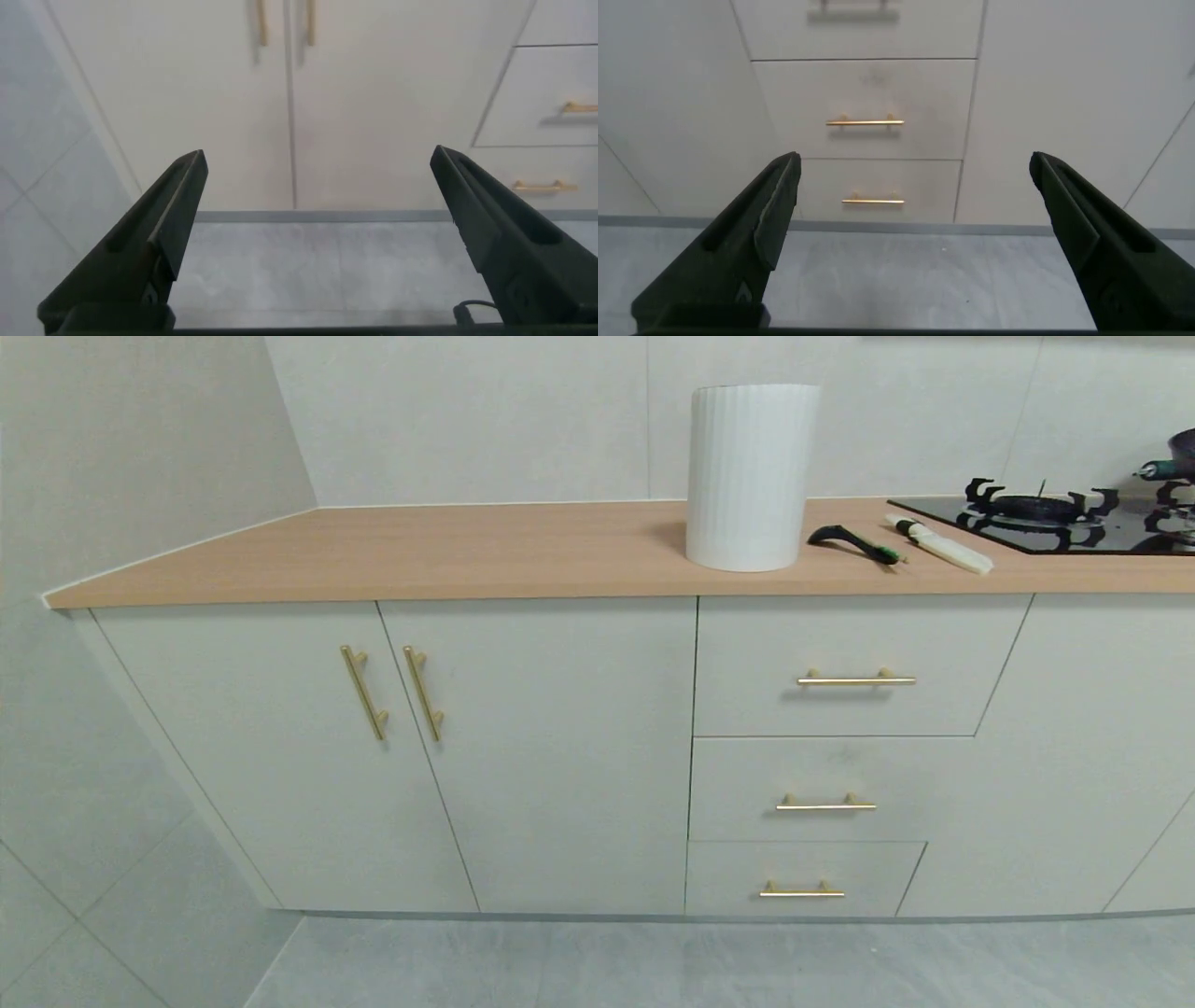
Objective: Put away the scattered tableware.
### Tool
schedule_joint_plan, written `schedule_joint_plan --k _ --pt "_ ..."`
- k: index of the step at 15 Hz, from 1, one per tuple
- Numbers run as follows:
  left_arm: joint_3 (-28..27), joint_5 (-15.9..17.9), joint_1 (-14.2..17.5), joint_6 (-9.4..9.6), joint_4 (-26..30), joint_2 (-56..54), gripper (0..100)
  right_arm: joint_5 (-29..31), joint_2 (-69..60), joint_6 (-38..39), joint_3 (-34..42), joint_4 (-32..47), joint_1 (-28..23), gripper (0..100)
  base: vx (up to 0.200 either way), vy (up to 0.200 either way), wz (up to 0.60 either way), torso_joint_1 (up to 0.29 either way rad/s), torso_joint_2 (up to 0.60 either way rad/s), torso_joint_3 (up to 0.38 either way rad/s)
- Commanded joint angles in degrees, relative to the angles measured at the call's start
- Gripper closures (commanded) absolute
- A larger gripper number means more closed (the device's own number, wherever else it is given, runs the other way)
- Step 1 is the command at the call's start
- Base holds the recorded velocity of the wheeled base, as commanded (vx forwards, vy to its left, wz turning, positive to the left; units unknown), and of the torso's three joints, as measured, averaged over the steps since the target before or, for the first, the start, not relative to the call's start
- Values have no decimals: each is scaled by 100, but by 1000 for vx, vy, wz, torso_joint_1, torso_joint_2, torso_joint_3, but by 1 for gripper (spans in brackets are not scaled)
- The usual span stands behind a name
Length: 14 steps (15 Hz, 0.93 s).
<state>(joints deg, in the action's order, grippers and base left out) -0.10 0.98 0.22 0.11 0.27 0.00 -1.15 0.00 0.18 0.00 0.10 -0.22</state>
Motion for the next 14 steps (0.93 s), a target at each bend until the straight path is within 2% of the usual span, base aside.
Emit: schedule_joint_plan --k 1,12,13,14 --pt "1 -1 -4 -2 0 0 0 -8 9 -9 0 -1 -4 0 0 0 0 0 0 0" --pt "1 -1 -4 7 0 0 0 -17 0 -62 -9 -19 -13 0 0 0 0 0 0 0" --pt "1 -1 -4 7 0 0 0 -44 9 -62 -70 -19 -13 0 0 0 0 0 0 0" --pt "1 -1 -4 7 0 0 0 -316 185 61 -782 52 57 0 0 0 0 0 0 0"
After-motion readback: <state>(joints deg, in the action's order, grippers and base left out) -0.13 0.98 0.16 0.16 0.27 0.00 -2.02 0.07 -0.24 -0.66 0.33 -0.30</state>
